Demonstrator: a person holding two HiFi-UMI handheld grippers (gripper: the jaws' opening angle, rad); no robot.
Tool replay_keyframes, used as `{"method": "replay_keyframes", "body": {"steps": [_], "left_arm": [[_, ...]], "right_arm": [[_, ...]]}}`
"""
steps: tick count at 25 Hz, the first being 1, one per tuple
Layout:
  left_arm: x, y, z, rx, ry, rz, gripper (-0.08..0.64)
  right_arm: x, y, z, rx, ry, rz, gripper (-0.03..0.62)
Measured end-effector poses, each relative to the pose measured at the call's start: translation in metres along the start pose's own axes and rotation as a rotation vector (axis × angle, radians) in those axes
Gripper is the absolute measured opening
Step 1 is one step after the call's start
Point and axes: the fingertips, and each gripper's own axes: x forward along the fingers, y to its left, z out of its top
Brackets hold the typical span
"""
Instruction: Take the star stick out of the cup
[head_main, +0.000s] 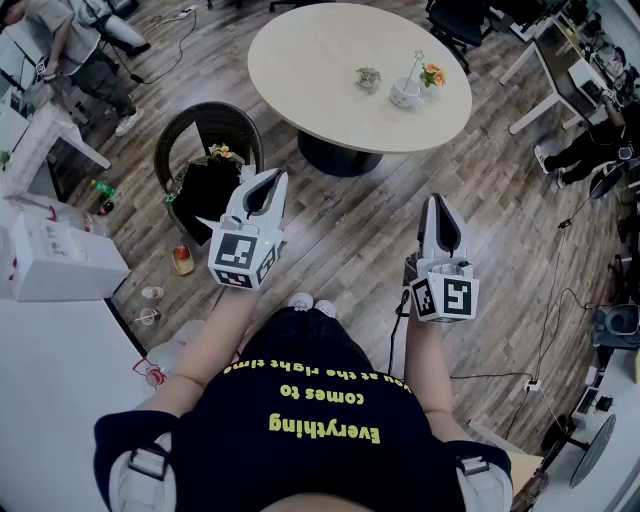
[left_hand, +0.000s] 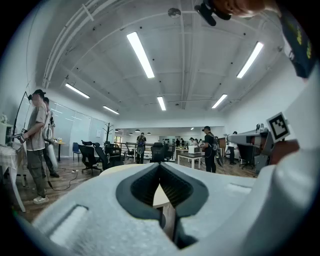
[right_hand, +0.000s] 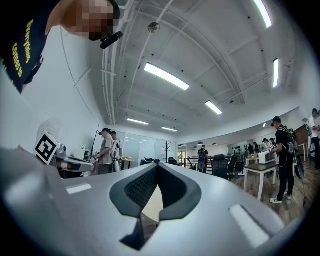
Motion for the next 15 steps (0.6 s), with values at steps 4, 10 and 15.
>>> {"method": "replay_keyframes", "body": {"steps": [4,10,15], "left_arm": [[0.009,-0.005,0.002,0.002,-0.009,0.002,0.002],[0.011,-0.021,-0.003,0.001,0.007,-0.007,0.002],[0.019,-0.032,-0.003,0.000,0.011,-0.010,0.002]], "right_arm": [[-0.001,-0.011,-0.002,-0.005,-0.003,-0.002,0.012],[-0.007,-0.017,-0.002,0.005,0.000,0.009,0.012],[-0.007,-0.026,0.001,0.002,0.000,0.016,0.012]]}}
